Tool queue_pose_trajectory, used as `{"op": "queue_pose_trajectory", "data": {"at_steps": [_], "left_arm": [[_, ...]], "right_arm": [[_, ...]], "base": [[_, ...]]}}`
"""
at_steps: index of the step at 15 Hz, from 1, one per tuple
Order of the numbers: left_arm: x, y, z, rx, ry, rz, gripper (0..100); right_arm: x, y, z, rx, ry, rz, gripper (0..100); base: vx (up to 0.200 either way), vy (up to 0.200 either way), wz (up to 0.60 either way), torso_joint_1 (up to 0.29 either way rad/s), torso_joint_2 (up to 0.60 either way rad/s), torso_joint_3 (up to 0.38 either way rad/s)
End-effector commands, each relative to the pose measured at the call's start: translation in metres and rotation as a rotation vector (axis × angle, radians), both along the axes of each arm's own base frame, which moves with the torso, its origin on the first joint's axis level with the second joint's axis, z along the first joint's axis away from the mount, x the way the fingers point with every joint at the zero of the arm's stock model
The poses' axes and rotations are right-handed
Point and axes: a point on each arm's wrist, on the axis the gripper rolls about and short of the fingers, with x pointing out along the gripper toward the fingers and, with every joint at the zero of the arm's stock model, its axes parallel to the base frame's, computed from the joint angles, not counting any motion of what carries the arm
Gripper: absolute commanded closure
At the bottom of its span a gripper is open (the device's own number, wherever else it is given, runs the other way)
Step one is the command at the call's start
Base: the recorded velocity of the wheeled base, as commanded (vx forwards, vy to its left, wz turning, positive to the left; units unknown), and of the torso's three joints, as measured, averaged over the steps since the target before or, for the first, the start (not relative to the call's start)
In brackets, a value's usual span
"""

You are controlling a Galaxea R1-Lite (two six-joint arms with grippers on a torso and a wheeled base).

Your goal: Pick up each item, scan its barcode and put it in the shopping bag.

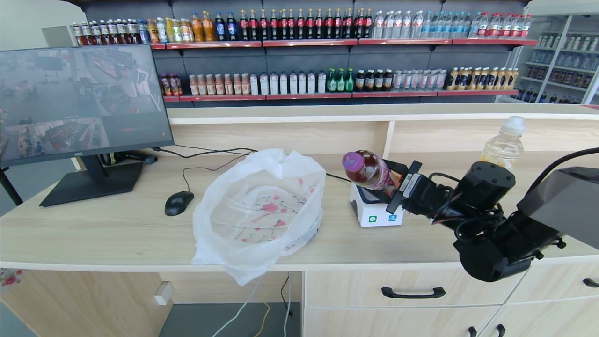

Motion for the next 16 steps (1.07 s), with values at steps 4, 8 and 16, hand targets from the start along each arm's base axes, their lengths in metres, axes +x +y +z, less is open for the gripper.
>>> {"op": "queue_pose_trajectory", "data": {"at_steps": [4, 8, 16], "left_arm": [[0.000, 0.000, 0.000, 0.000, 0.001, 0.000, 0], [0.000, 0.000, 0.000, 0.000, -0.001, 0.000, 0], [0.000, 0.000, 0.000, 0.000, -0.001, 0.000, 0]], "right_arm": [[-0.004, 0.003, 0.004, 0.003, -0.006, 0.007, 100], [-0.018, 0.015, 0.031, 0.066, -0.034, 0.012, 100], [-0.076, 0.066, 0.090, 0.434, 0.059, -0.069, 100]], "base": [[0.000, 0.000, 0.00, 0.000, 0.00, 0.000], [0.000, 0.000, 0.00, 0.000, 0.00, 0.000], [0.000, 0.000, 0.00, 0.000, 0.00, 0.000]]}}
